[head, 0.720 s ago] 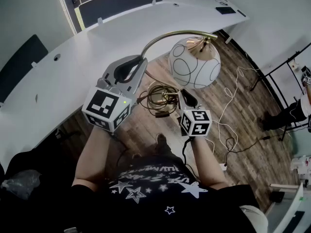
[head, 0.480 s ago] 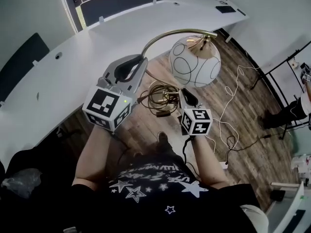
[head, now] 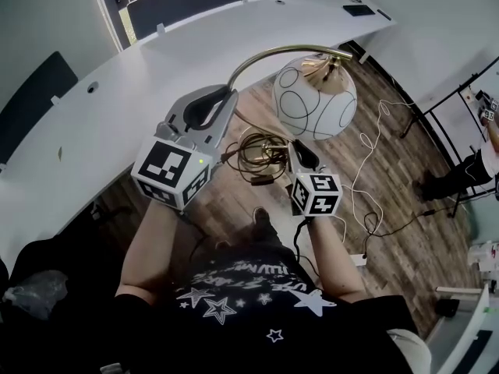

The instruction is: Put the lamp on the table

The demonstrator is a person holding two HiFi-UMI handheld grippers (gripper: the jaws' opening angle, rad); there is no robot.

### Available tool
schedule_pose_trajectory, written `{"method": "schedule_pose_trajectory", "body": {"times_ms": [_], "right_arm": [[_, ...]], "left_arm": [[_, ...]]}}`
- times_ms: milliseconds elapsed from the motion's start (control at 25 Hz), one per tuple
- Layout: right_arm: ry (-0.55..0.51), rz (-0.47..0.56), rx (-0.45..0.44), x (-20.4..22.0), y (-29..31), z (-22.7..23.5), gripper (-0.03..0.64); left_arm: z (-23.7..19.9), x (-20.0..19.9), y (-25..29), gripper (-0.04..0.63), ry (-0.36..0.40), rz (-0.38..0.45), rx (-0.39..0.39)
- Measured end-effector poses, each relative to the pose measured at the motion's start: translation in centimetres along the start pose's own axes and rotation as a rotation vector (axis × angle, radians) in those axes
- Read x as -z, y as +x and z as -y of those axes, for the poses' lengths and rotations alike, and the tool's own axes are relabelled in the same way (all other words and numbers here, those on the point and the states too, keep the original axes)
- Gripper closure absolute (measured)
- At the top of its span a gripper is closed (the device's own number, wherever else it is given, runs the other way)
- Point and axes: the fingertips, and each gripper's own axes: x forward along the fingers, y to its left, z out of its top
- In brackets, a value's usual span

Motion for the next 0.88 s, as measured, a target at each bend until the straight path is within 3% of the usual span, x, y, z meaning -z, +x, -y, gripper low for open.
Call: {"method": "schedule_pose_trajectory", "body": {"times_ms": [440, 880], "right_arm": [[0.016, -0.007, -0.01, -0.2, 1.7, 1.7, 0.572], [0.018, -0.008, -0.056, -2.0, 7.2, 6.5, 0.572]], "left_arm": [[-0.4, 0.6, 2.2, 0.563, 0.009, -0.008, 0.003], [-2.9, 1.6, 8.5, 0.563, 0.016, -0.025, -0.05]]}}
